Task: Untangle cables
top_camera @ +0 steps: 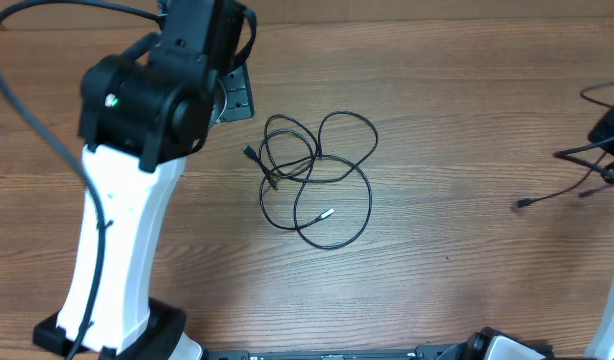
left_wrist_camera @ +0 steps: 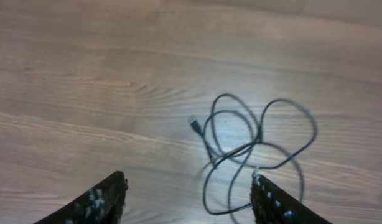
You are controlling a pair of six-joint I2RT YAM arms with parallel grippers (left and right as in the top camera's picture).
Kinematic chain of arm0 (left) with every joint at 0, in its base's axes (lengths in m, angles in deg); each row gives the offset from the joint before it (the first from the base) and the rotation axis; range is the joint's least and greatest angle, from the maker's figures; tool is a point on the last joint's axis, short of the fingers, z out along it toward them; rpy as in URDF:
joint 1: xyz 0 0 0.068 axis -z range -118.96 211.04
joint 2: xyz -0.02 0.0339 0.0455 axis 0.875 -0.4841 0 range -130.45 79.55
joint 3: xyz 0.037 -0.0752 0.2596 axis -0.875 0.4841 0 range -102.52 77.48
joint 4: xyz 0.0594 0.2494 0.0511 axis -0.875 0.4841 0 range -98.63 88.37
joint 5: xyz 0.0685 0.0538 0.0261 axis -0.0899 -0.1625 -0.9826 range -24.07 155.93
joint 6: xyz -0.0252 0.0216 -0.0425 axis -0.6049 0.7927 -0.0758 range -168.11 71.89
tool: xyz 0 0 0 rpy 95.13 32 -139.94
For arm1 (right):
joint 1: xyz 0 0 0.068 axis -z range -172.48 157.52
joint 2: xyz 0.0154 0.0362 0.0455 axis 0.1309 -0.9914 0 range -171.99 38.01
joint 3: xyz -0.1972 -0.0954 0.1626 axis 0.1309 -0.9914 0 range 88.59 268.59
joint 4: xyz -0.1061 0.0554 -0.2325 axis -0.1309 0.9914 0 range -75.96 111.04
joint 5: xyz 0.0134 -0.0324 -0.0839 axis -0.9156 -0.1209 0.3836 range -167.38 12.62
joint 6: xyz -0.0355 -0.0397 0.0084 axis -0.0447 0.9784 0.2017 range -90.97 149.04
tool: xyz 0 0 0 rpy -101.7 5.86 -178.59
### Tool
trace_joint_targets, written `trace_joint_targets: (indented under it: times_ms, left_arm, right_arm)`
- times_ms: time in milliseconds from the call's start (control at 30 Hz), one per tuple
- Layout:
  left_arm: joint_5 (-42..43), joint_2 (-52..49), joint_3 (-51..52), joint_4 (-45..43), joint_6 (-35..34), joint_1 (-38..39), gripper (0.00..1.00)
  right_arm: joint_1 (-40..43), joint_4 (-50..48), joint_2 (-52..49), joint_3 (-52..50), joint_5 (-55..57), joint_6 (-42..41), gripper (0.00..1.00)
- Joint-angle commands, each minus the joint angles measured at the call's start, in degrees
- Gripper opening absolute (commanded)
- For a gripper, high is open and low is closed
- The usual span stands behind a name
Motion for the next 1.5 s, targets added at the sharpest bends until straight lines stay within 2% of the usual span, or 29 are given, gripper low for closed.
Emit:
trace_joint_targets:
  times_ms: [0,33,67,167,233,633,700,967,1167,1267,1467]
  left_arm:
    - [-1.8,-3.0,0.7,1.9,1.0,-0.2,0.67]
    - [-1.7,-3.7,0.7,3.0,1.0,-0.2,0.67]
    - [-1.7,-4.3,0.7,3.8,1.0,-0.2,0.67]
    - [0.2,-5.9,1.5,4.2,2.8,-0.2,0.68]
    - [1.4,-6.2,1.9,4.2,3.6,-0.2,0.71]
    - [9.0,-6.2,2.4,4.2,9.2,-1.1,0.75]
    - [9.3,-5.7,3.8,4.2,9.2,-1.6,0.74]
    - [9.8,0.4,20.5,4.2,8.7,-5.4,0.72]
    - [16.1,7.5,32.2,4.2,8.4,-10.0,0.75]
    - [16.6,10.1,35.5,4.1,5.5,-11.8,0.76]
    - [18.6,10.4,41.9,-4.4,6.0,-10.3,0.83]
  right_arm:
    - [0.9,0.3,-2.7,1.4,-2.0,-1.3,0.04]
    - [0.9,0.4,-3.4,1.4,-2.6,-1.3,0.05]
    - [0.9,0.5,-4.0,1.4,-3.4,-1.3,0.1]
    - [0.8,0.5,-5.0,1.4,-8.4,-1.3,0.52]
    - [0.8,0.6,-5.1,1.4,-10.9,-1.3,0.61]
    - [-1.7,6.9,-4.9,1.5,-20.2,1.3,0.71]
    - [-3.5,7.7,-4.8,1.5,-20.2,2.4,0.76]
    - [-11.9,11.4,-4.6,1.5,-20.2,5.0,0.82]
    - [-19.2,16.2,-4.6,1.5,-20.2,5.4,0.87]
    - [-22.7,17.5,-4.6,1.5,-22.3,5.4,0.89]
    - [-29.2,17.7,-4.6,1.5,-26.8,5.4,0.92]
